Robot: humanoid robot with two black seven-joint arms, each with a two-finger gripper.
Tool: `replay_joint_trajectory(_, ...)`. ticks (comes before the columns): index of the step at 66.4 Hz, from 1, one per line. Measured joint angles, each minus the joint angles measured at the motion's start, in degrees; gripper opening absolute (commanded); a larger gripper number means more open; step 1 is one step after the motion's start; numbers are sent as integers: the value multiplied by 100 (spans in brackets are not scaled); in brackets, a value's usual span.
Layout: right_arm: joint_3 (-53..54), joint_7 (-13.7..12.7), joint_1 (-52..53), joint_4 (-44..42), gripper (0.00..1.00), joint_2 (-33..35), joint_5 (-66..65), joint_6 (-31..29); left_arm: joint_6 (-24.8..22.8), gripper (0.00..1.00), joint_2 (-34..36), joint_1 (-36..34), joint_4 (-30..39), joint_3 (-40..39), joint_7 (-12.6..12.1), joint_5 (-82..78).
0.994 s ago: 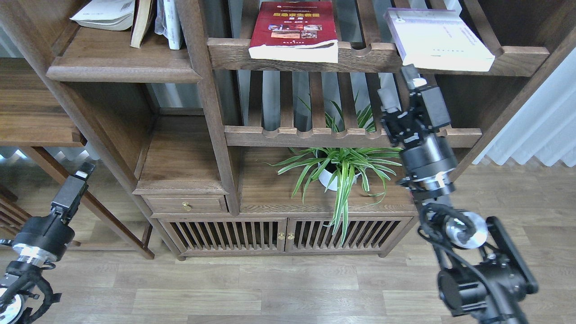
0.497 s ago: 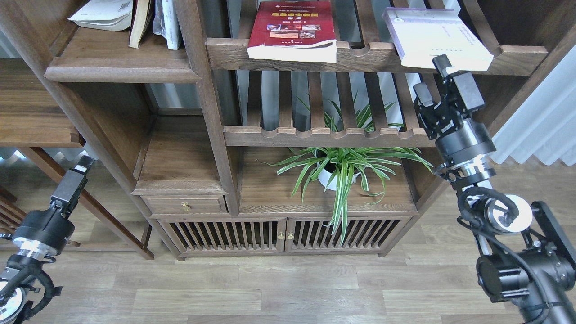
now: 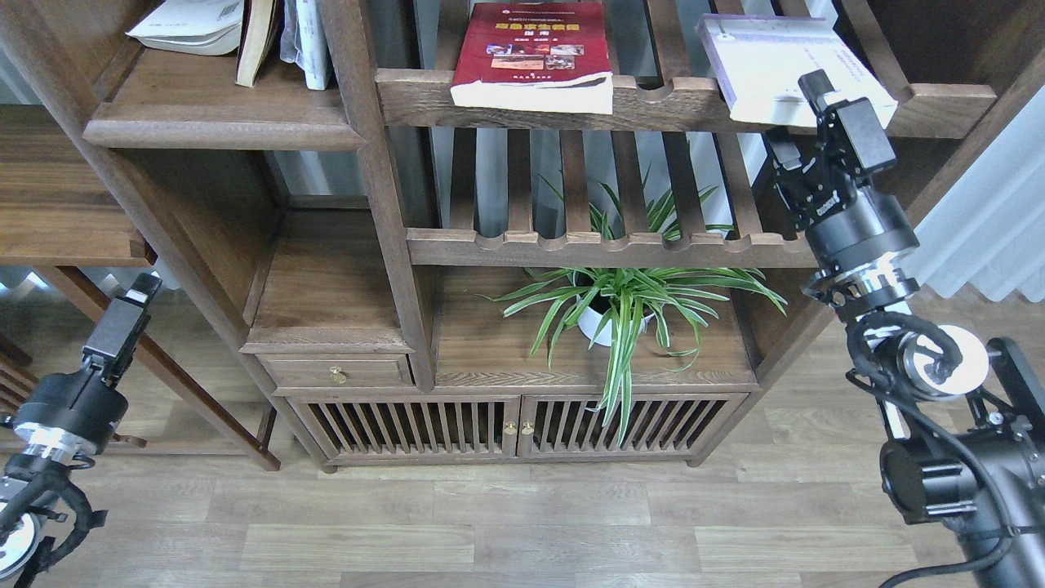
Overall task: Organize books on shelf
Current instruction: 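Reach the right gripper up to the white book on the top shelf, then pull the white book out and lower it with the right gripper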
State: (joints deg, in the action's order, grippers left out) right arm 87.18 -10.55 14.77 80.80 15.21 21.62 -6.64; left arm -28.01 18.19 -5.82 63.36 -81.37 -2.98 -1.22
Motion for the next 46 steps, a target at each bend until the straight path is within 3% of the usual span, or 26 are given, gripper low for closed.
replay_joint_trajectory(13, 12, -4, 164, -99, 75, -23, 45, 175, 0, 99, 5, -38, -23, -2, -1, -1)
replay_joint_trajectory(14, 20, -4, 179, -104, 64, -24, 59, 179, 0, 99, 6, -39, -24, -2, -1, -1)
replay_joint_trajectory(15, 57, -3, 232, -123, 61, -26, 122, 186, 0, 99, 8, -40, -25, -2, -1, -1)
replay_joint_trajectory(26, 192, 30, 366, -231, 43, -61, 367, 204, 0, 99, 17, -45, -25, -2, -1, 6)
replay_joint_trajectory(34, 260, 68, 395, -274, 20, -71, 430, 215, 0, 99, 27, -49, -25, -2, -1, 7)
replay_joint_trajectory(46, 395, 202, 295, -307, 6, -82, 440, 217, 0, 99, 35, -49, -17, -47, -1, 8)
